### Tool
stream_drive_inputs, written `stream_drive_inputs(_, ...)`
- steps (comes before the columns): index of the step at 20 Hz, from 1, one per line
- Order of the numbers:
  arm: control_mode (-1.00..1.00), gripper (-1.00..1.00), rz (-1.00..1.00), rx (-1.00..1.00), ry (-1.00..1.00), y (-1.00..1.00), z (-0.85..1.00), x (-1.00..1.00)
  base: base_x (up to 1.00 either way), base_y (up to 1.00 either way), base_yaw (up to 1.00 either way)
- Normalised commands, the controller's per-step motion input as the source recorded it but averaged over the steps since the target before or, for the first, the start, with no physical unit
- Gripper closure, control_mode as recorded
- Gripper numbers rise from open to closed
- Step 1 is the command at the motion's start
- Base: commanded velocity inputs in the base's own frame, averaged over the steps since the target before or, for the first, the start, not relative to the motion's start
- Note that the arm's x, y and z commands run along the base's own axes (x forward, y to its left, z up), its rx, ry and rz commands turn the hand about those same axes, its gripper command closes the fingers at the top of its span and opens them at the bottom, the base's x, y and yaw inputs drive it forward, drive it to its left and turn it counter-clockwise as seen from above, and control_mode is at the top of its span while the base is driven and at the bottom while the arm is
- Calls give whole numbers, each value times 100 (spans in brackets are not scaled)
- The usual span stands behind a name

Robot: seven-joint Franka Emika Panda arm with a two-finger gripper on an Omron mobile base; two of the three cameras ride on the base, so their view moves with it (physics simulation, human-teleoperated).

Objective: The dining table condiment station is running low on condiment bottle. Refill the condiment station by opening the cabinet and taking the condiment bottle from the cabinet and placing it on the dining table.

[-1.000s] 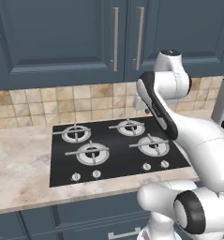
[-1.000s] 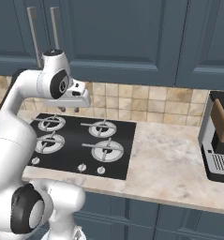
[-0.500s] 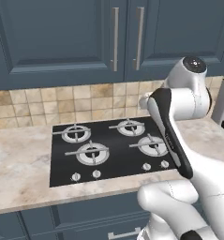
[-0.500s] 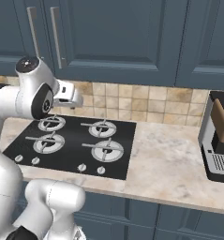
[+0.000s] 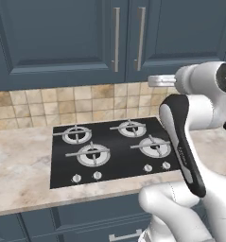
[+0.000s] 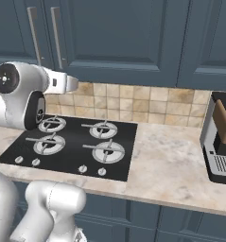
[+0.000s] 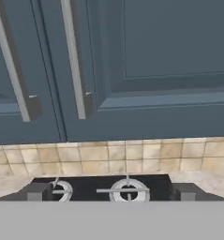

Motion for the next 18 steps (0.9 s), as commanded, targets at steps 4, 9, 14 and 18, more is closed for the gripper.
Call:
stream_drive_inputs(4, -100, -100, -1, 0, -40, 4, 52, -23, 0, 0, 0)
stream_drive_inputs(9, -100, -100, 0, 0, -6, 0, 1, -6, 0, 0, 0)
stream_drive_inputs(14, -100, -100, 0, 0, 0, 0, 4, 4, 0, 0, 0)
stream_drive_inputs(18, -100, -100, 0, 0, 0, 4, 24, 6, 0, 0, 0)
